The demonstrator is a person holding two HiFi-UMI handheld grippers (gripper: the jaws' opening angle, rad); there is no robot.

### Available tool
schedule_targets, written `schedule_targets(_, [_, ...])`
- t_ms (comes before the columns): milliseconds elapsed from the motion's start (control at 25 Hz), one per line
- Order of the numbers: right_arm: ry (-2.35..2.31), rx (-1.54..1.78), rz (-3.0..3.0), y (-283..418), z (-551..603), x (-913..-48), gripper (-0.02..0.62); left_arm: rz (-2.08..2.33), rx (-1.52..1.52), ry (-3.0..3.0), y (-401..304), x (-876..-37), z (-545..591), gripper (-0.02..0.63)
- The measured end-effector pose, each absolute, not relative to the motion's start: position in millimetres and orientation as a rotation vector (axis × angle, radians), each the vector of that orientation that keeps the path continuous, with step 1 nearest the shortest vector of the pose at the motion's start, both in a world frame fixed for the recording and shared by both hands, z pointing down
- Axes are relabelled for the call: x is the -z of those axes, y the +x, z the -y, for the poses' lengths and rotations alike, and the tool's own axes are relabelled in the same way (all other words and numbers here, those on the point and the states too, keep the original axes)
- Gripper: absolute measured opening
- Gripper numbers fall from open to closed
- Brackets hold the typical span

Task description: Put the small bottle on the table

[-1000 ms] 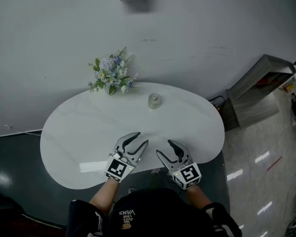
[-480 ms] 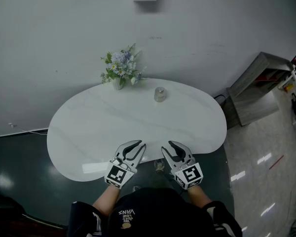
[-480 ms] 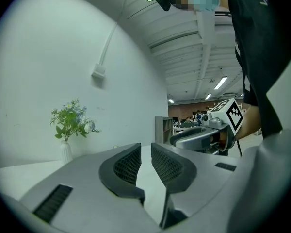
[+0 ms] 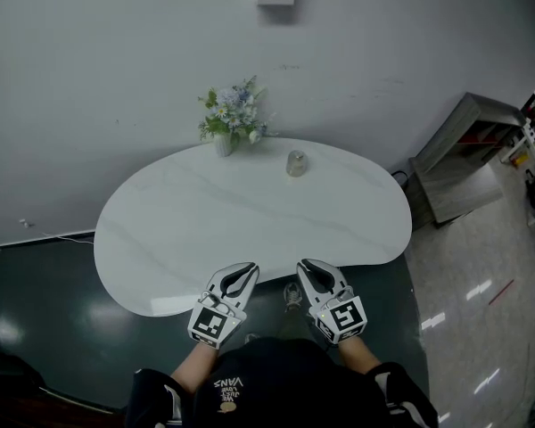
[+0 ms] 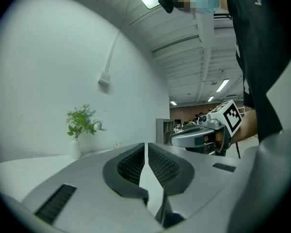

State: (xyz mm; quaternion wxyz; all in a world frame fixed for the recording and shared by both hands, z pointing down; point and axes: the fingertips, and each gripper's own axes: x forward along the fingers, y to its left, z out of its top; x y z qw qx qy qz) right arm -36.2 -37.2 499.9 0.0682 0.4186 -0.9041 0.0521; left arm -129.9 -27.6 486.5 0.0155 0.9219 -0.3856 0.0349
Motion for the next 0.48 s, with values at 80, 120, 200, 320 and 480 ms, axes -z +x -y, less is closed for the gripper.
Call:
schedule_targets(80, [1.264,-0.162,2.718,-40.3,28.5,-500.7,0.061,1.206,-0.103,2.867,-135.3,-486.1,17.9,0.037])
schedule_targets(120, [1.263,-0.161,2.716,-42.3,24.6,-500.6,0.060,1.209,-0.100,2.866,-137.5,-485.6,13.5,0.035])
schedule_targets(200, [1.266,-0.162,2.719,-46.1,16.7,-499.5,0.059,1.216,-0.091,2.861,-141.6,-484.6,4.4,0.034])
schedule_targets(320, [1.254,-0.162,2.725,-53.7,3.3,-499.7,0.057,1.232,-0.087,2.846,-148.5,-486.2,-9.4,0.031])
schedule_targets(480, [1.232,-0.159,2.726,-62.5,-11.2,-501.2,0.055,1.244,-0.109,2.835,-156.7,-490.2,-24.7,0.029])
